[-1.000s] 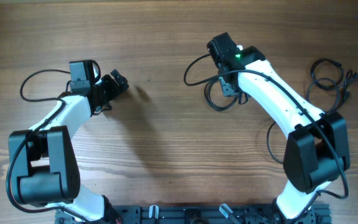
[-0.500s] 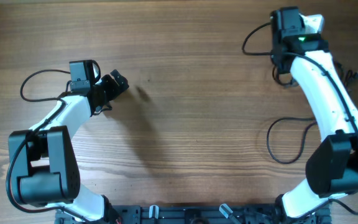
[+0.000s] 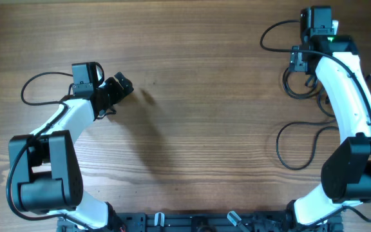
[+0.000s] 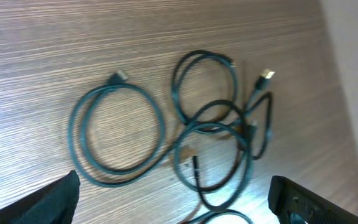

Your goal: Untangle cables

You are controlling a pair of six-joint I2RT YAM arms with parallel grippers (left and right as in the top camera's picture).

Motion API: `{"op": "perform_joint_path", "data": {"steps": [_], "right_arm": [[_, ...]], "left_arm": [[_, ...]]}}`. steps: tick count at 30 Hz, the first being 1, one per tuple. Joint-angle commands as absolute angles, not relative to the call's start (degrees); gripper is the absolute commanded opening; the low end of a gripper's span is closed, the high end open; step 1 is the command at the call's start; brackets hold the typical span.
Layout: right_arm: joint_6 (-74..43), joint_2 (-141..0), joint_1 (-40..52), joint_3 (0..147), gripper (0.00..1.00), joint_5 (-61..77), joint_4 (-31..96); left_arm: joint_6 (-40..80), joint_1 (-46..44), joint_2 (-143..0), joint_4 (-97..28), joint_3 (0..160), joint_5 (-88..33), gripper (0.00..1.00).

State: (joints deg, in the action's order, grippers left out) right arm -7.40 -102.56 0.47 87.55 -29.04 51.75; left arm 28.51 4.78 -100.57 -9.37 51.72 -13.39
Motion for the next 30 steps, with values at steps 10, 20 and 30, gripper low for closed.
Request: {"op": "perform_joint_path", "data": {"steps": [10,20,30], "right_arm": [[-7.49,-101.80,0.34,88.42,1.00,-10.00,51.16],[-7.49,-101.78,0.34,88.42,1.00,-10.00,51.00],[-7.49,-101.78,0.34,88.42,1.00,-10.02,50.98]], "left_arm": [[27.40,4.62,-99.74,-9.21,51.64,-14.09,1.00],[27.40,4.62,-99.74,-9.23,51.64,-14.06,1.00],[27.40,4.62,-99.74,-9.23,51.64,-14.06,1.00]]}}
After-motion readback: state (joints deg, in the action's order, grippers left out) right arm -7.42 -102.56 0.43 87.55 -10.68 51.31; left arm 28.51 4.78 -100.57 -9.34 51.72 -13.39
